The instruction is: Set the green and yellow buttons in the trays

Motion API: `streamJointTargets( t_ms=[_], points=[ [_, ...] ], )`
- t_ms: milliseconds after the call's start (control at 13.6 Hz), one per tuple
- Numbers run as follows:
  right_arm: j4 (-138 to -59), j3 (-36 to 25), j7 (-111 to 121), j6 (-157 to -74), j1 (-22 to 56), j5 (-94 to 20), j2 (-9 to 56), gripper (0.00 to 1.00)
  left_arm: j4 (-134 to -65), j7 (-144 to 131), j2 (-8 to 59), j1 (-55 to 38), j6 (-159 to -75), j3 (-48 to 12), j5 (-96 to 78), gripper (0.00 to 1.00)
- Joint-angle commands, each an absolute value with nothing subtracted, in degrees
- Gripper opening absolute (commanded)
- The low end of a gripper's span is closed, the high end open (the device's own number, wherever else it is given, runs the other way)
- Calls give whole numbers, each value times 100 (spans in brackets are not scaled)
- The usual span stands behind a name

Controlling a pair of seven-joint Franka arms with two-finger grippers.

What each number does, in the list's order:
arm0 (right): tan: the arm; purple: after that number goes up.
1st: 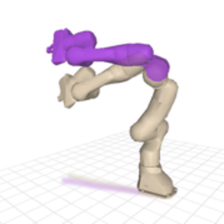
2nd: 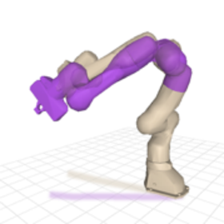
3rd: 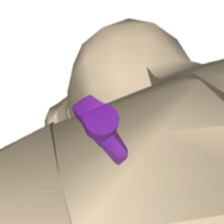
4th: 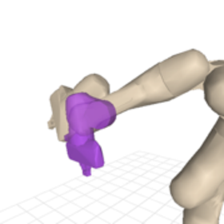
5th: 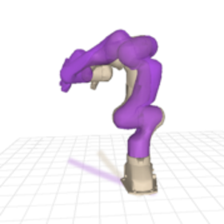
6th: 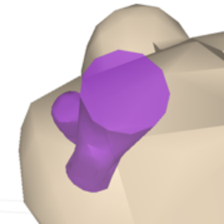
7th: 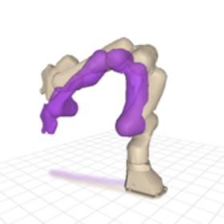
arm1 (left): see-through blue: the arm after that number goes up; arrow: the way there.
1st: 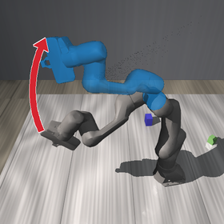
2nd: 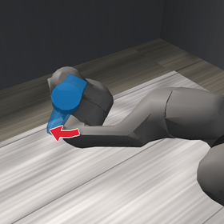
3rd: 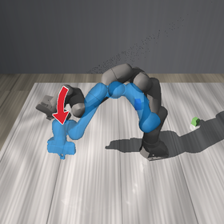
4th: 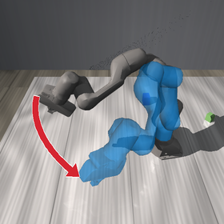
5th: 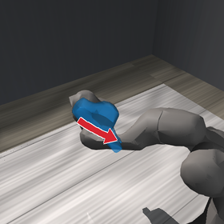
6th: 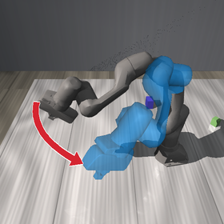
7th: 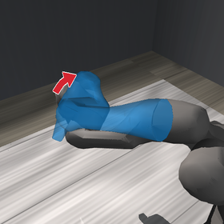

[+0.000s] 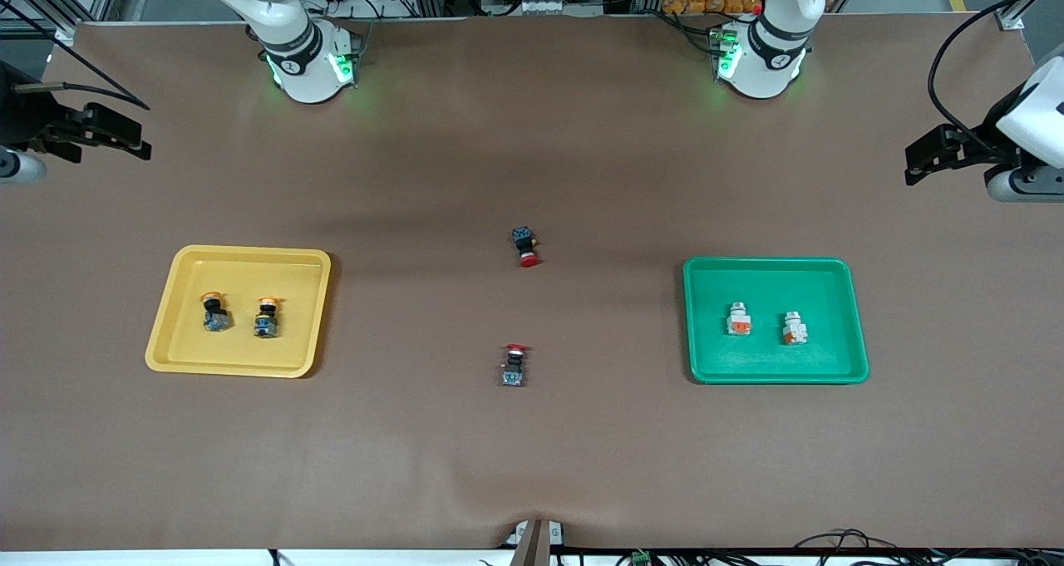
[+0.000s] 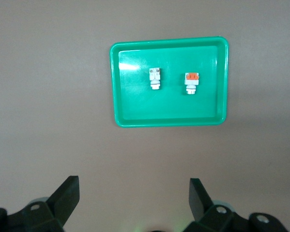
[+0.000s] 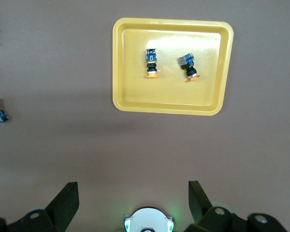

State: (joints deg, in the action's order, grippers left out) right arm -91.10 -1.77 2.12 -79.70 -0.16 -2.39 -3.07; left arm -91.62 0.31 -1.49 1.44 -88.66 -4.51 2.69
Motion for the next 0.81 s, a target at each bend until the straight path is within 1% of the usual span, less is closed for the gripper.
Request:
streamJointTargets(
  t_ms=[0,221,737],
  points=[
    [-8974,-79,123,-7866,-202,-210,-352,100,-9114,70,-193,97,-8815,-230,149,100],
    [-8825,-70,123,-7893,-255,-246,-325,100,-9114,18,-220,97,-8807,-27,202,100],
    [-8824,-62,132,-7928,-273,-255,-299,100,-9106,-211,-281,97,-8798,-105,158,100]
  ],
)
